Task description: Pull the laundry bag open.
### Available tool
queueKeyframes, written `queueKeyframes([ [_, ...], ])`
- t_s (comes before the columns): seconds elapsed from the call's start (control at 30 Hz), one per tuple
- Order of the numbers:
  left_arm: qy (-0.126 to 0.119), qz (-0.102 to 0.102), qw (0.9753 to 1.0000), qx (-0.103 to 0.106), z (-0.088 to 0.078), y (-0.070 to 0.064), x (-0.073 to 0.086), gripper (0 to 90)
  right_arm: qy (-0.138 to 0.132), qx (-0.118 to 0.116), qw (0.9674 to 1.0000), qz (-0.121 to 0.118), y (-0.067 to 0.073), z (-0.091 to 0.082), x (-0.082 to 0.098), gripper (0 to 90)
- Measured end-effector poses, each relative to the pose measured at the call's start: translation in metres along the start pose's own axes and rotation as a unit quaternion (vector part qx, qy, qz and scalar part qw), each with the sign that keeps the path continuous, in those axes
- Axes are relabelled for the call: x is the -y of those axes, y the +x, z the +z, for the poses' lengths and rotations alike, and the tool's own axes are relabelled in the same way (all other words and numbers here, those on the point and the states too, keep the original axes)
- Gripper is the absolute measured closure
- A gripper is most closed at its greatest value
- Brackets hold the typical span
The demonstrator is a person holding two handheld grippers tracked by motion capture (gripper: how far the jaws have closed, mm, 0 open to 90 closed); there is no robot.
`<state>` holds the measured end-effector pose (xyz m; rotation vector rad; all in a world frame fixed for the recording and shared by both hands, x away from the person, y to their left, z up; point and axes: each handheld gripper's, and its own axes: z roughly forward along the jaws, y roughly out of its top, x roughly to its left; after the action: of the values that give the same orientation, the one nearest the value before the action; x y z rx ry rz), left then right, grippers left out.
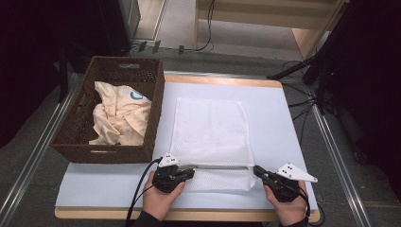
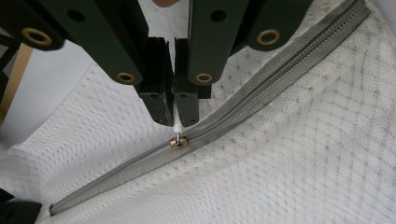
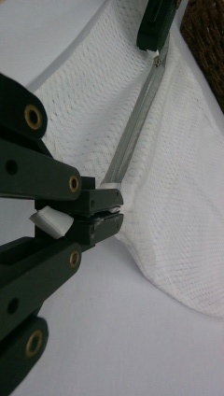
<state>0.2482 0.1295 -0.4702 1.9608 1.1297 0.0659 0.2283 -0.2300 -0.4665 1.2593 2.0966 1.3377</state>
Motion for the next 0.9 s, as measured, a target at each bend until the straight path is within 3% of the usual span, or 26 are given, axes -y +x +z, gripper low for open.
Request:
queueKeyframes([
  [0.13, 0.003, 0.005, 1.0000, -0.007, -0.002, 0.002, 0.001, 87.6, -0.001, 0.001, 1.0000, -0.002, 0.001, 0.000, 0.000, 88.5],
  [0.57, -0.001, -0.007, 0.9998, -0.016, -0.013, 0.010, 0.005, 87.6, -0.001, 0.003, 1.0000, 0.000, -0.002, 0.000, -0.001, 88.5],
  [0.9, -0.003, 0.000, 0.9996, -0.029, -0.023, 0.012, 0.009, 87.6, 0.001, -0.001, 1.0000, 0.000, -0.001, 0.001, -0.001, 88.5],
])
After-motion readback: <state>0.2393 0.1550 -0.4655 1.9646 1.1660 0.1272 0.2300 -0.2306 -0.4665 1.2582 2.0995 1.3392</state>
